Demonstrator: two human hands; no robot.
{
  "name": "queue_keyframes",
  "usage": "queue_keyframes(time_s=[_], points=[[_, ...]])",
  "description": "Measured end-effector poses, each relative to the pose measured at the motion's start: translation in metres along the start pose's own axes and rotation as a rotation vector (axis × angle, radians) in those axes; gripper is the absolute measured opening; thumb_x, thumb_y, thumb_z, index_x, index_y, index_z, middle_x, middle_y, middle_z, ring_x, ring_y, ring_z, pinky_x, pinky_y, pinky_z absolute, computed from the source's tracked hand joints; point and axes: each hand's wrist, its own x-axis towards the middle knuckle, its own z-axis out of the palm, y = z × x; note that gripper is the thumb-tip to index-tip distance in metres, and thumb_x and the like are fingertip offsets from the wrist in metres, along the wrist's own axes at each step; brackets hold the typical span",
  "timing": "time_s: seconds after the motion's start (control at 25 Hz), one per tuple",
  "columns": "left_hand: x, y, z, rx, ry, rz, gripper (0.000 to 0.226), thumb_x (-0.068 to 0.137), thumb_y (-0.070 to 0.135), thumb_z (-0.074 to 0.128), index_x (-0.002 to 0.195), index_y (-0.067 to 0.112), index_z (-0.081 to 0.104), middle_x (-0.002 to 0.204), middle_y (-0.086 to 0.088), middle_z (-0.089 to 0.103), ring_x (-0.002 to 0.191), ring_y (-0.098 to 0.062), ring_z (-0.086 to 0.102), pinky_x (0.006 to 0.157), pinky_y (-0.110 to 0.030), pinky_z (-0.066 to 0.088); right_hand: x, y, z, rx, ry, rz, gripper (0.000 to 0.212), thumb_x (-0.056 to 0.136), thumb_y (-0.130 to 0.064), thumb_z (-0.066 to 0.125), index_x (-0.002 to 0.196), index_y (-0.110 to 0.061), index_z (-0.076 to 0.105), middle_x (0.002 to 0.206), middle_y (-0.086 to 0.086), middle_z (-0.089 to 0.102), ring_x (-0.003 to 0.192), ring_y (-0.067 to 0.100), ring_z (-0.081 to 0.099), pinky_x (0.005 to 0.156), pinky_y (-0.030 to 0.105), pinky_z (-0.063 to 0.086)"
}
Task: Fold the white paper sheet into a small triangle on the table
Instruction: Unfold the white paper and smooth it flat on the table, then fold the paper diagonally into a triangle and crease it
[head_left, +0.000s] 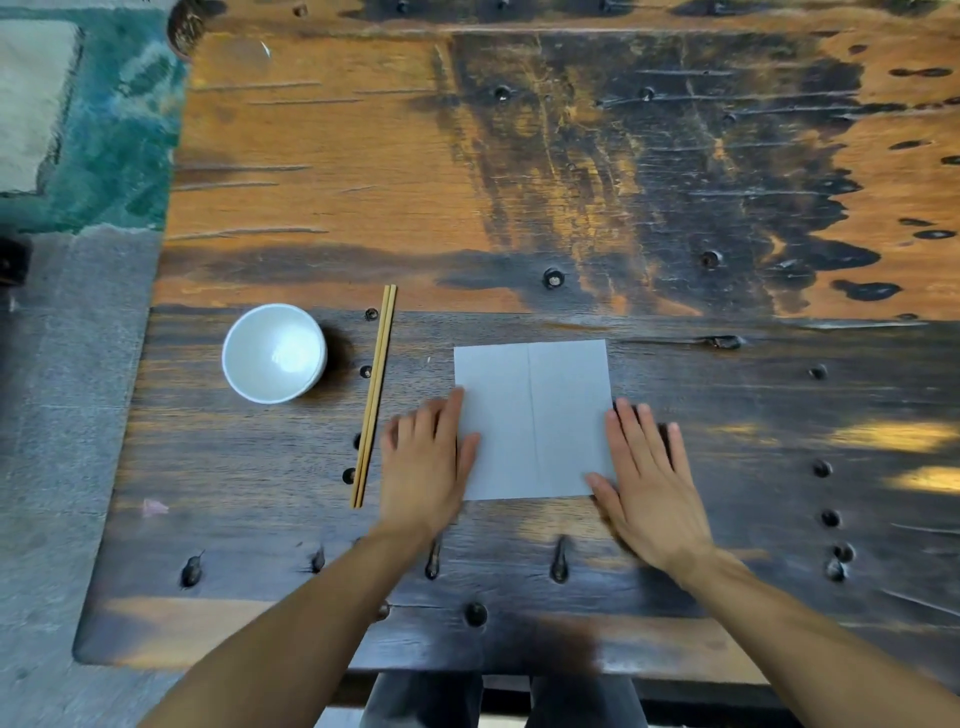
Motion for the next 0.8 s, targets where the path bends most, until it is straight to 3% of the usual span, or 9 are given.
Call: queue_keyframes(time_s=[0.16, 0.32, 0.44, 0.6, 0.68, 0.8], points=[[0.08, 0.004, -0.024, -0.095, -0.047, -0.232, 0.045, 0.098, 0.043, 0.047, 0.139, 0.023, 0.045, 0.128, -0.008, 0.052, 0.118, -0.03, 0.046, 0.099, -0.048, 0.036, 0.056, -0.011, -0.028, 0.03, 0.04, -0.021, 0.066, 0.1, -0.038, 0.043, 0.155, -0.012, 0.018, 0.163, 0.006, 0.018, 0.15, 0.026, 0.008, 0.121, 0.048, 0.01], [0.097, 0.004, -0.027, 0.008, -0.082, -0.191, 0.039, 0.094, 0.038, 0.057, 0.129, 0.022, 0.054, 0.123, -0.007, 0.052, 0.116, -0.029, 0.046, 0.096, -0.045, 0.039, 0.104, -0.007, -0.048, 0.002, -0.033, -0.032, 0.057, 0.101, -0.034, 0.042, 0.153, -0.018, 0.025, 0.161, 0.003, 0.021, 0.148, 0.023, 0.015, 0.118, 0.044, 0.015], [0.097, 0.007, -0.025, -0.092, -0.052, -0.206, 0.025, 0.093, 0.031, 0.059, 0.116, 0.019, 0.061, 0.118, -0.005, 0.052, 0.114, -0.027, 0.046, 0.09, -0.043, 0.045, 0.105, -0.001, -0.051, -0.035, -0.042, -0.057, 0.057, 0.101, -0.033, 0.043, 0.153, -0.021, 0.024, 0.161, 0.0, 0.018, 0.147, 0.021, 0.014, 0.115, 0.042, 0.021], [0.105, 0.011, -0.03, -0.193, -0.151, -0.258, 0.015, 0.092, 0.019, 0.055, 0.103, 0.015, 0.064, 0.118, -0.008, 0.05, 0.113, -0.029, 0.046, 0.086, -0.044, 0.05, 0.103, -0.001, -0.05, -0.035, -0.036, -0.064, 0.057, 0.101, -0.034, 0.043, 0.153, -0.021, 0.023, 0.162, 0.001, 0.018, 0.147, 0.022, 0.014, 0.115, 0.042, 0.021], [0.107, 0.014, -0.032, -0.188, -0.18, -0.254, 0.014, 0.091, 0.02, 0.053, 0.101, 0.015, 0.061, 0.116, -0.01, 0.05, 0.104, -0.031, 0.051, 0.079, -0.043, 0.051, 0.104, -0.001, -0.051, -0.018, -0.029, -0.056, 0.059, 0.1, -0.033, 0.046, 0.153, -0.021, 0.023, 0.16, 0.002, 0.022, 0.145, 0.023, 0.018, 0.113, 0.043, 0.024], [0.11, 0.016, -0.033, -0.27, -0.2, -0.256, 0.01, 0.089, 0.024, 0.052, 0.098, 0.018, 0.052, 0.093, -0.007, 0.059, 0.082, -0.031, 0.058, 0.061, -0.034, 0.044, 0.105, -0.003, -0.053, 0.002, -0.015, -0.043, 0.063, 0.098, -0.033, 0.05, 0.153, -0.021, 0.022, 0.158, 0.002, 0.025, 0.142, 0.023, 0.023, 0.111, 0.043, 0.028]])
